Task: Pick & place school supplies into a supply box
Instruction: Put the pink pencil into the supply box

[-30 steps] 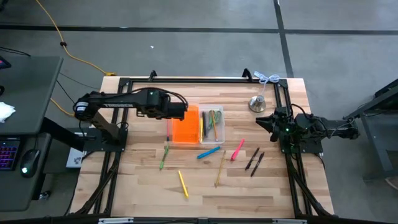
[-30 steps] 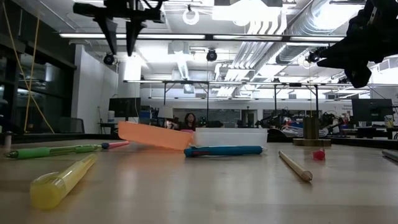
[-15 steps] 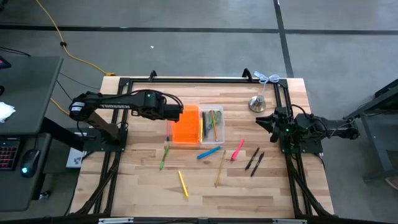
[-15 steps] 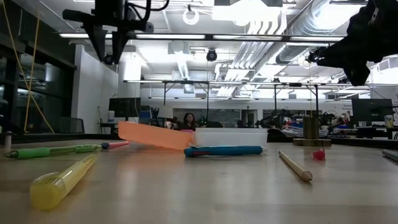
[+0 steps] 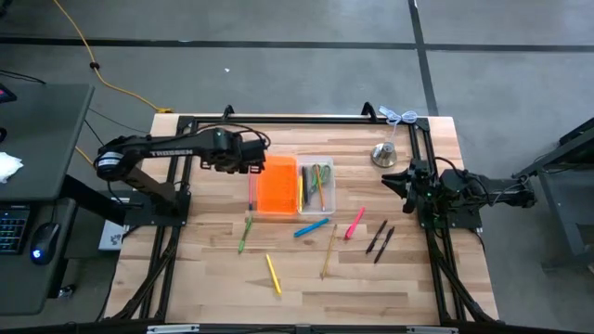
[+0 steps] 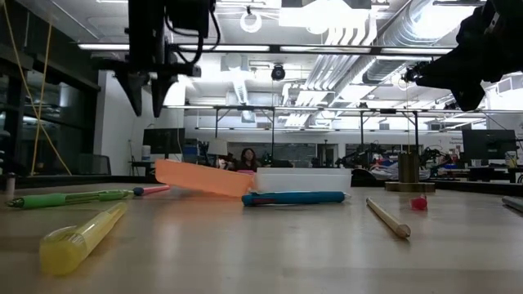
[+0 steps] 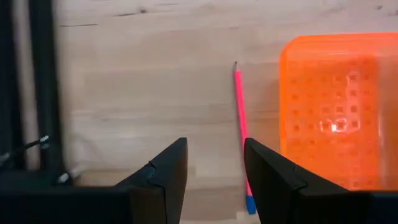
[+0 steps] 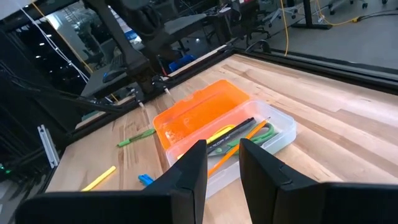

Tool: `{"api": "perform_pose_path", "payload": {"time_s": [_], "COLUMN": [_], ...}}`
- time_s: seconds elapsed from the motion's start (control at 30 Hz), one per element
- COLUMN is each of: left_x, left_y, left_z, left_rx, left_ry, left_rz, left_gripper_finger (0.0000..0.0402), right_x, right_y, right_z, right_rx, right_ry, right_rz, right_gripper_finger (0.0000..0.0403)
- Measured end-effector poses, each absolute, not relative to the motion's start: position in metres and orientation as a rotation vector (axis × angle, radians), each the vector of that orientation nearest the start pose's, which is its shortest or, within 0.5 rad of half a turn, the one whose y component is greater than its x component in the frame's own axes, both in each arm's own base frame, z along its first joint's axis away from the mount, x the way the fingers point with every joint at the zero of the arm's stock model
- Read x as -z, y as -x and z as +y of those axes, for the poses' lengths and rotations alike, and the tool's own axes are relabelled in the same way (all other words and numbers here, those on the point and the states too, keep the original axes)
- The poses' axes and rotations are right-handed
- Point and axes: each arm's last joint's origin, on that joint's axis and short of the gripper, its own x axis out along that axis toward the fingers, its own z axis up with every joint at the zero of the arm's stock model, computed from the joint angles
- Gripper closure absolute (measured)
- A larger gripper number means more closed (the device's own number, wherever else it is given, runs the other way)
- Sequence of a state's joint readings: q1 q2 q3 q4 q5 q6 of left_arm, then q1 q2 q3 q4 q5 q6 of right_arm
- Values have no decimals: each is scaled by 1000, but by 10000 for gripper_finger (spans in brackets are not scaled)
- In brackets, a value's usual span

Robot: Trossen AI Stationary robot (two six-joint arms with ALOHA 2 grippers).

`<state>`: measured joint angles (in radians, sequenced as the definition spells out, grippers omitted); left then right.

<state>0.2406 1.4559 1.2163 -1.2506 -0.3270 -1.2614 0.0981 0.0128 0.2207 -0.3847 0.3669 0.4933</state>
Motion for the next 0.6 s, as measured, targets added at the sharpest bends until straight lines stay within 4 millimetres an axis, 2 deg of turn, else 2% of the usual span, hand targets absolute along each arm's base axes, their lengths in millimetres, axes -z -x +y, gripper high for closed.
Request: {"api": "perform_pose_path", "payload": {"time_s": [0.3, 0.6], "left_x": [-233, -199], "left_y": [-237, -234], "left_z": [94, 103], "left_rx": [-1236, -1124], "left_ry": [974, 1048], "left_rz": [993, 956], "left_gripper_finger": [215, 215], "right_x": [-199, -200], "right_y": [-77, -77], "right_z": [-3, -4], "right_rx": [305, 331], "right_ry": [-447, -443], "right_rz": [103, 96], "right_gripper_finger": [332, 331]}}
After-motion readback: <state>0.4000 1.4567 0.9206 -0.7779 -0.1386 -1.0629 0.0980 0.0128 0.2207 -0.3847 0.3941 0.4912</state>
